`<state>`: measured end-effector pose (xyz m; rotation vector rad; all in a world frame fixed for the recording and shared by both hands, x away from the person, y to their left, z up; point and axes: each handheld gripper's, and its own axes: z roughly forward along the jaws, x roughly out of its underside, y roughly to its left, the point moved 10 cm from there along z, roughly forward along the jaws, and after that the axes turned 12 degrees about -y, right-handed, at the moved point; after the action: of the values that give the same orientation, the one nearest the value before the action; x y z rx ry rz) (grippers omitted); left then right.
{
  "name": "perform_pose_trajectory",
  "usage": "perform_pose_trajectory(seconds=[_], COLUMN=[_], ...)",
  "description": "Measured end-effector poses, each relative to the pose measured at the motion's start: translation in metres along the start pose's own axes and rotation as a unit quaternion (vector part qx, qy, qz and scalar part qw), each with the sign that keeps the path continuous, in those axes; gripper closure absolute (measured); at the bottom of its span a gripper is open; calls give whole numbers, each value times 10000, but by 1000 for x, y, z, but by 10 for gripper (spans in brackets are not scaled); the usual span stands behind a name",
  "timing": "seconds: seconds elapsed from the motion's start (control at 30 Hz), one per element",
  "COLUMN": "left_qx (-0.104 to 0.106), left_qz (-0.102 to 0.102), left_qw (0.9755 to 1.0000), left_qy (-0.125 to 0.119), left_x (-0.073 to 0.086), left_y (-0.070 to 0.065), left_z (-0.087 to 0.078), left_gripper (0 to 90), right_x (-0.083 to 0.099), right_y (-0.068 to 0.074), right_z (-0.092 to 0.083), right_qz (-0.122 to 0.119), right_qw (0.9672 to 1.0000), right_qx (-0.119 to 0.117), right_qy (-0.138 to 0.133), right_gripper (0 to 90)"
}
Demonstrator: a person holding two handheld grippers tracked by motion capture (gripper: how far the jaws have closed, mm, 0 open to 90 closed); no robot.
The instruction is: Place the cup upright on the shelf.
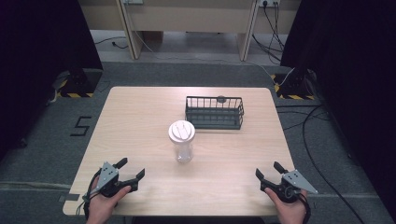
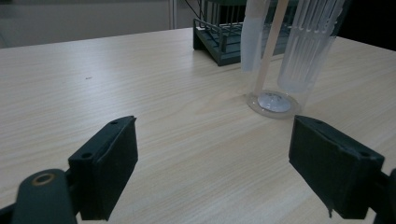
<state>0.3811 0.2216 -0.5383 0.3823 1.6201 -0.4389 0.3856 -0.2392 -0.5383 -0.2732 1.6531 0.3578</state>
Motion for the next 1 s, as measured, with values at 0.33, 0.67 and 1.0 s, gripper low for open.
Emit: perform_pose_trajectory(seconds=[0.33,0.67,1.0], left_qx=[277,754,1069], left_qz=[69,123,229], left_qw=[9994,9965,9937], left_qy=[-207,-346,-245], left_x=[-15,-32,-25], left_y=[-9,-36,-59], left_z=[12,47,79], left_gripper=[149,147,148], right_x=[3,6,6], right_y=[2,2,2], right_z=[1,2,3], right_qz=[-100,-44,-40], right_qw=[9999,10000,10000], right_qx=[-40,-54,-37], right_qy=[46,47,59], right_gripper=[197,197,196])
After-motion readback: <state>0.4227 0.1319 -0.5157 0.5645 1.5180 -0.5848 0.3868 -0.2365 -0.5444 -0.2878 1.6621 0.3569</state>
